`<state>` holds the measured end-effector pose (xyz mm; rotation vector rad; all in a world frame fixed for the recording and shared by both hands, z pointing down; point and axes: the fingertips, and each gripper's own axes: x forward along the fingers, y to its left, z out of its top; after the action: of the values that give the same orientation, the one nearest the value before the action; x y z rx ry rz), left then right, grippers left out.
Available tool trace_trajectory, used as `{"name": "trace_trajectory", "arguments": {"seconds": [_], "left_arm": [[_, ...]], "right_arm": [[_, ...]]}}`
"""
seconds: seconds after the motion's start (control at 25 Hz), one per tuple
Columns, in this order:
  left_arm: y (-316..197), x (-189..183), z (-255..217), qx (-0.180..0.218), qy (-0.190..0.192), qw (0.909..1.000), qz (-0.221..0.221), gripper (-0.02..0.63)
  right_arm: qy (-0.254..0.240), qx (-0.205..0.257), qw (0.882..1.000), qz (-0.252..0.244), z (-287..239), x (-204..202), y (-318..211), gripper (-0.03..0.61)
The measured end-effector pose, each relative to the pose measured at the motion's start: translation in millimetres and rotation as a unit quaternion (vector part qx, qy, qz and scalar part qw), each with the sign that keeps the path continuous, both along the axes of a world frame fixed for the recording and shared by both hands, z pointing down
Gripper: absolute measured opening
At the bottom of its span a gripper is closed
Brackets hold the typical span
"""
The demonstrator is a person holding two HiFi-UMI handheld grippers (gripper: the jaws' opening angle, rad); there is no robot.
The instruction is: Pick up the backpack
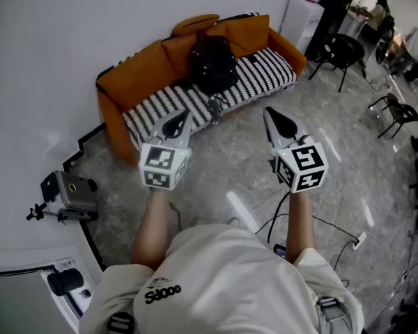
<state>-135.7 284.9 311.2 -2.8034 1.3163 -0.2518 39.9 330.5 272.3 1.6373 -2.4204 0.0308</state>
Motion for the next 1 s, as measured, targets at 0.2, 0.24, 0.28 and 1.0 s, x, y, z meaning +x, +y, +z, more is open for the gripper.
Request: {"name": "trace_trajectory", "arguments": {"seconds": [0.2, 0.24, 0.28, 1.0], "left_arm": [[2.7, 9.3, 5.7, -0.002, -0.007, 1.0000, 0.004, 0.011], [3.0, 10.2, 6.7, -0.003, -0.008, 1.0000, 0.004, 0.011], [3.1, 10.9, 7.4, -0.004, -0.008, 1.0000, 0.003, 0.011], [3.4, 51.6, 16.8, -0.017, -0.011, 0.9995, -0.023, 0.011]], "right_arm": [[-0.003, -0.001, 1.000, 0.004, 2.5, 7.2, 0.5, 0.002], [-0.005, -0.002, 1.000, 0.004, 2.9, 8.1, 0.5, 0.002], [-0.010, -0.003, 1.000, 0.004, 2.7, 9.5, 0.3, 0.002], [-0.058, -0.009, 0.998, -0.007, 13.9, 60.1, -4.0, 0.003]]}}
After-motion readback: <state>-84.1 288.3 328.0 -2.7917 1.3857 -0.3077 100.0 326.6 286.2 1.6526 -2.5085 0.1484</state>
